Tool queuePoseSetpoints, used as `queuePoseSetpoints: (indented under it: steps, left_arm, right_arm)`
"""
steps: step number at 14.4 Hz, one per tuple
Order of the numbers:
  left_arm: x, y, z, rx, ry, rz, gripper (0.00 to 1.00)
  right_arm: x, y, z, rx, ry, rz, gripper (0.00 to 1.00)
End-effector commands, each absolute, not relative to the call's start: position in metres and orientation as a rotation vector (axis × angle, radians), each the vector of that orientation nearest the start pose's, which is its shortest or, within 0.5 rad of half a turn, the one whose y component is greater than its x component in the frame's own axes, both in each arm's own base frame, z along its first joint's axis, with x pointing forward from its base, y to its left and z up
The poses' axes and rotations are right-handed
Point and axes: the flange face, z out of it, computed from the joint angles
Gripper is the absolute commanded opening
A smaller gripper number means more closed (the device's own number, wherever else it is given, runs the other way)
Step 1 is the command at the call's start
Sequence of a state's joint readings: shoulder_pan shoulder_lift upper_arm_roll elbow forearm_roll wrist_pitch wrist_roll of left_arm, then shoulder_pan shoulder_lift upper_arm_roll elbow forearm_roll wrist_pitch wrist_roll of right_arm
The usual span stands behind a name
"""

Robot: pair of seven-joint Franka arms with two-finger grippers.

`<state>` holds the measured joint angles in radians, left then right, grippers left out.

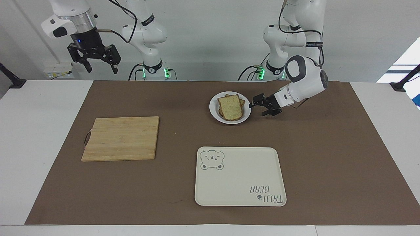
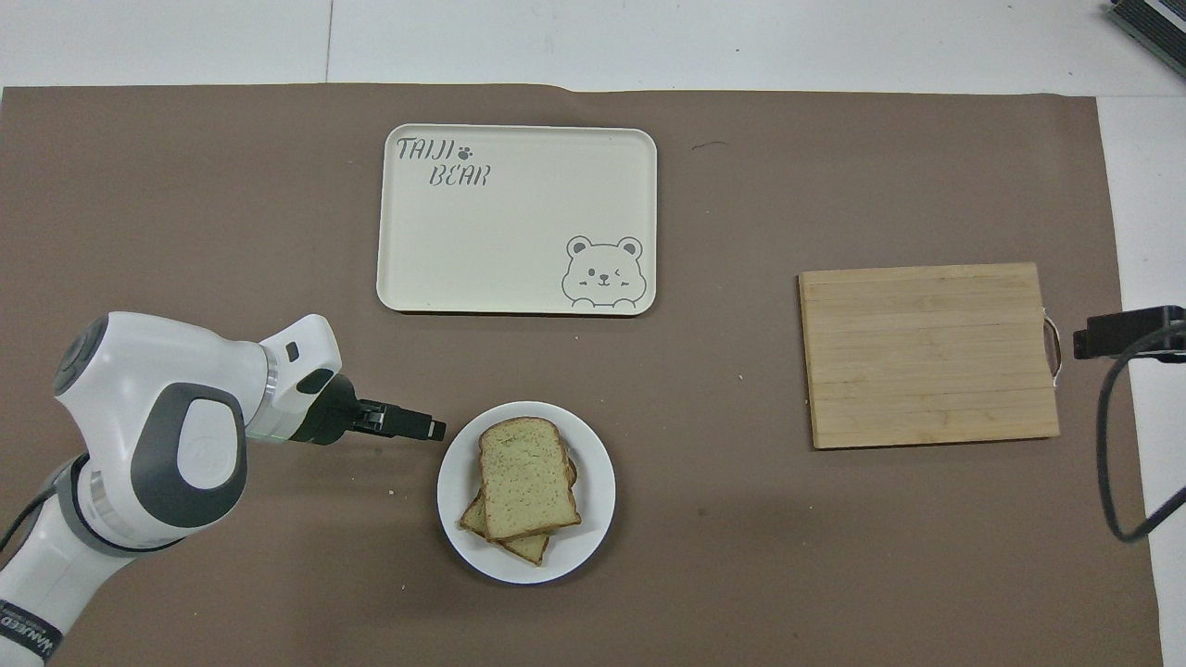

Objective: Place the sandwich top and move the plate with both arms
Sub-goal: 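Move the left gripper toward the plate rim nearest it, then close the left gripper on the white plate rim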

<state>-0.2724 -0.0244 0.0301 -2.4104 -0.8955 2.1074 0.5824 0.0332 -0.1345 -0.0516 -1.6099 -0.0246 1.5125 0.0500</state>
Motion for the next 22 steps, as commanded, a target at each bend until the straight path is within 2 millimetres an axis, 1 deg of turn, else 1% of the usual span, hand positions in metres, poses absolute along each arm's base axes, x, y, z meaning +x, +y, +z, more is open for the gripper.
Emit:
queuePoseSetpoints:
  steps: [1, 3, 5, 7, 8, 11, 13, 14, 15, 16, 18, 20, 21, 22]
  left_arm:
    - [0.427, -0.143, 0.301, 2.349, -0.278, -0.133, 1.0]
    - [0.424, -0.141, 0.297, 2.344, -0.281, -0.14, 1.0]
    - [0.417, -0.142, 0.283, 2.298, -0.274, -0.139, 1.0]
    - [0.415, -0.135, 0.268, 2.28, -0.263, -0.147, 1.0]
    - [0.414, -0.135, 0.264, 2.261, -0.263, -0.153, 1.0]
    - [0.413, -0.135, 0.264, 2.243, -0.264, -0.156, 1.0]
    - [0.413, -0.136, 0.264, 2.243, -0.267, -0.156, 0.91]
    - [0.413, -0.136, 0.264, 2.242, -0.268, -0.157, 0.9]
    - [0.413, -0.136, 0.264, 2.242, -0.268, -0.157, 0.88]
    - [0.413, -0.136, 0.264, 2.242, -0.268, -0.157, 0.77]
    - [0.413, -0.136, 0.264, 2.242, -0.268, -0.157, 0.69]
    - [0.413, -0.136, 0.264, 2.241, -0.268, -0.158, 0.66]
    - [0.413, -0.137, 0.264, 2.24, -0.269, -0.159, 0.64]
    - [0.412, -0.137, 0.264, 2.238, -0.271, -0.16, 0.6]
  right_arm:
    - [0.504, -0.016, 0.674, -3.15, 0.074, -0.058, 1.0]
    - [0.504, -0.016, 0.674, -3.15, 0.079, -0.058, 1.0]
    - [0.504, -0.02, 0.674, -3.15, 0.086, -0.053, 1.0]
    - [0.504, -0.018, 0.674, -3.15, 0.081, -0.053, 1.0]
    - [0.504, -0.017, 0.674, -3.15, 0.079, -0.053, 1.0]
    - [0.504, -0.018, 0.674, -3.15, 0.081, -0.05, 1.0]
    - [0.504, -0.017, 0.674, -3.15, 0.079, -0.05, 1.0]
    - [0.504, -0.018, 0.674, -3.15, 0.081, -0.053, 1.0]
    - [0.504, -0.018, 0.674, -3.149, 0.081, -0.053, 1.0]
    - [0.504, -0.018, 0.674, -3.15, 0.081, -0.05, 1.0]
    - [0.504, -0.018, 0.674, -3.15, 0.081, -0.05, 1.0]
    - [0.504, -0.019, 0.674, -3.15, 0.084, -0.05, 1.0]
    - [0.504, -0.019, 0.674, -3.15, 0.084, -0.05, 1.0]
    - [0.504, -0.018, 0.674, -3.15, 0.081, -0.05, 1.0]
